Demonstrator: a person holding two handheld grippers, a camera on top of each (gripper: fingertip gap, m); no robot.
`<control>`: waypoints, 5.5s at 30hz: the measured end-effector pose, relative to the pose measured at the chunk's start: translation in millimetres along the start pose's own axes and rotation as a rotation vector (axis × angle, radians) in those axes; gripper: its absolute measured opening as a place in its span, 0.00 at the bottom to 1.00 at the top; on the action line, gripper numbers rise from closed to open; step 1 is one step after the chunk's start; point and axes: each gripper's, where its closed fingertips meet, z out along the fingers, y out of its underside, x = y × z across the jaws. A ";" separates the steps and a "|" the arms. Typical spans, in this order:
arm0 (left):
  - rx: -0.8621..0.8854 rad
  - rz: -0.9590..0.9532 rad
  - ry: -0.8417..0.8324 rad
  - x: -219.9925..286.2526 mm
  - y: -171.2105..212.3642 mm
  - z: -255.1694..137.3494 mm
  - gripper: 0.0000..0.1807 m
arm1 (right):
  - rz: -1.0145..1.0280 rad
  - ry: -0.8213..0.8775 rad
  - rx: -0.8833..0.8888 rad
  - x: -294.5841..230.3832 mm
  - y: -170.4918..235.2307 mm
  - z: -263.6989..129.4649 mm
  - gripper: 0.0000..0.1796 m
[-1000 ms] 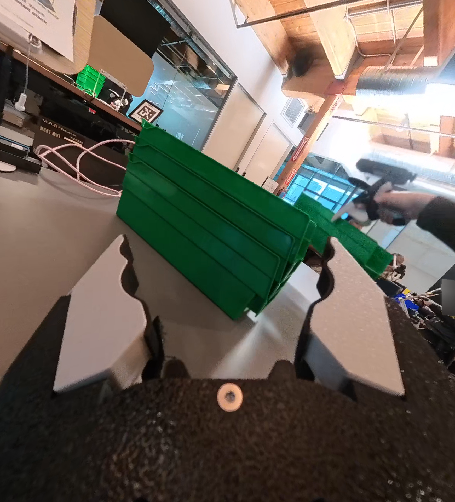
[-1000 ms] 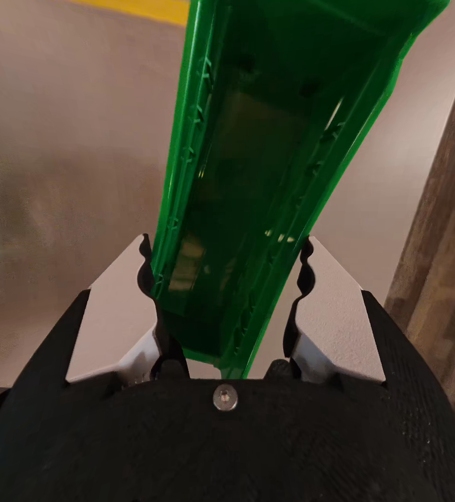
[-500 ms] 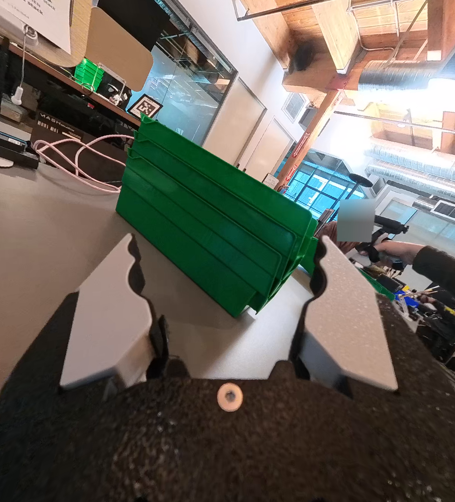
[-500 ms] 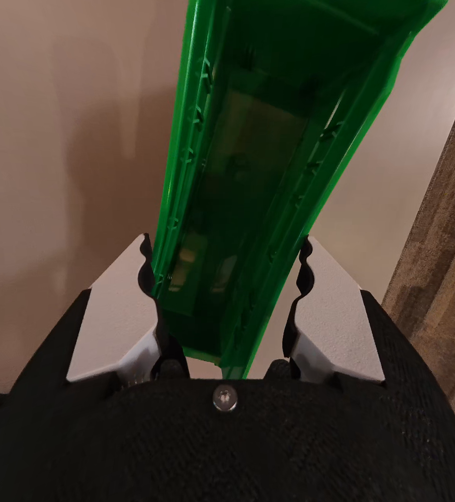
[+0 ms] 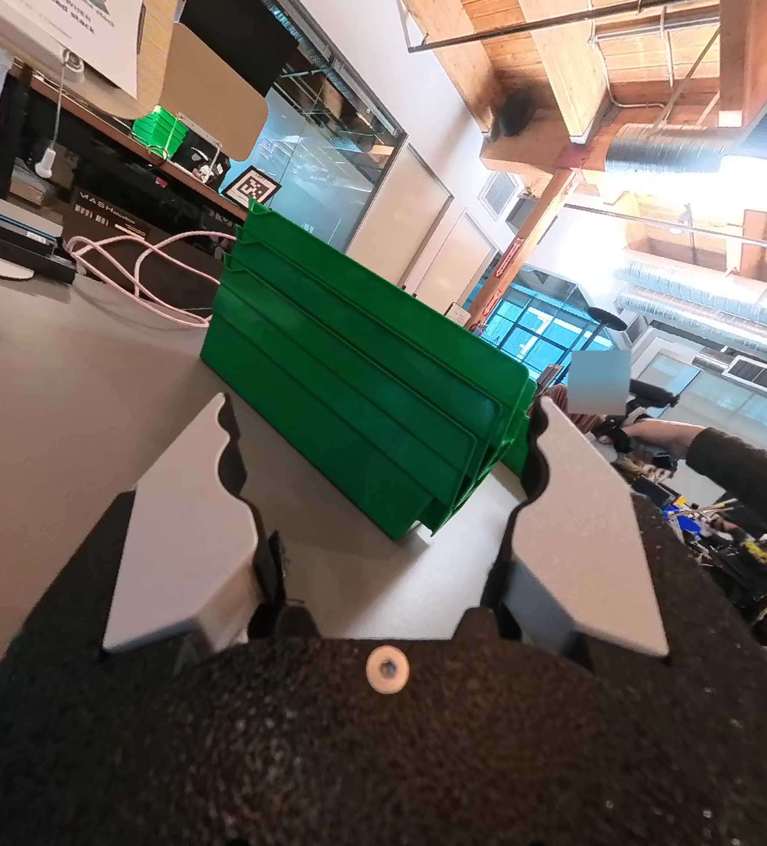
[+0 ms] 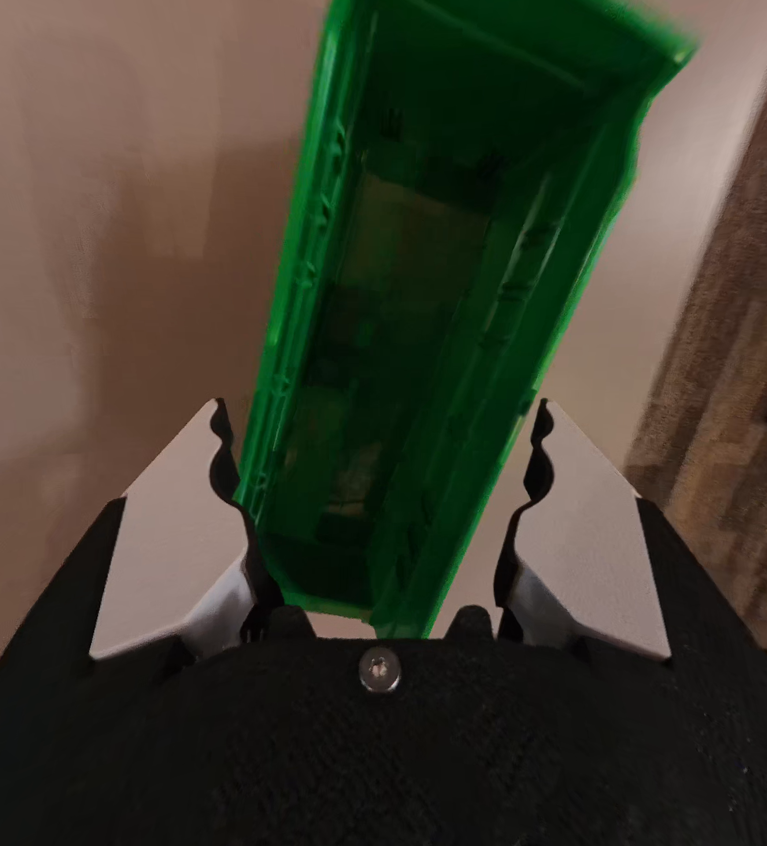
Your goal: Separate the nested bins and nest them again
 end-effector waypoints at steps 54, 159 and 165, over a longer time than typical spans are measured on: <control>0.065 -0.143 0.034 -5.5 -9.0 -8.4 0.72 | -0.571 -0.241 0.155 -505.6 -142.8 -121.5 0.55; 0.115 -0.249 0.084 -8.4 -17.4 -13.7 0.74 | -0.716 -0.152 -0.096 -542.2 -102.3 -65.2 0.55; 0.115 -0.250 0.085 -8.4 -17.4 -13.6 0.74 | -0.693 -0.174 -0.050 -540.4 -111.2 -81.5 0.55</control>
